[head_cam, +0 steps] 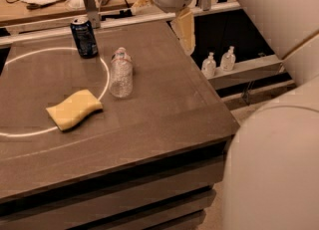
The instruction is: Place water bottle upright
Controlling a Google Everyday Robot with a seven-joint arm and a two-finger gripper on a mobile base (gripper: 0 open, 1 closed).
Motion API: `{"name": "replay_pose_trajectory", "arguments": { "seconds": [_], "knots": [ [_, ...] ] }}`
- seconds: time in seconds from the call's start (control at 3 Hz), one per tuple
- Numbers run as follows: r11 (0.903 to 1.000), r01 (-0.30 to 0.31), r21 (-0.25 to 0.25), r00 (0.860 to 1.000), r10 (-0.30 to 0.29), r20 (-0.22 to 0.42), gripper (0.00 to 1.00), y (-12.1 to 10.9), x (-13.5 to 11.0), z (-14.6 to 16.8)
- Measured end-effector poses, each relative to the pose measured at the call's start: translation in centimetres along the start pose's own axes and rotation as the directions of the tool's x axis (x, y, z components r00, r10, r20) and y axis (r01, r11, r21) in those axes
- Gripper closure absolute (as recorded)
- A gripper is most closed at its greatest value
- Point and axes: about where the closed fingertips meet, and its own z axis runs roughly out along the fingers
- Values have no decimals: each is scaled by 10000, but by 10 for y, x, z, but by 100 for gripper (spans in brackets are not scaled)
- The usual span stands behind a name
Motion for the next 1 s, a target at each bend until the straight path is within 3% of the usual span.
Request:
{"name": "replay_pose_trajectory", "arguments": {
  "seconds": [0.33,0.67,1.0],
  "knots": [
    [9931,1116,-368,9919,-1091,644,0,-17,-3,30],
    [9651,2613,-189,9576,-2567,1304,0,-49,-12,63],
    [9006,4346,27,8842,-4272,1890,0,-74,-33,94]
  ]
}}
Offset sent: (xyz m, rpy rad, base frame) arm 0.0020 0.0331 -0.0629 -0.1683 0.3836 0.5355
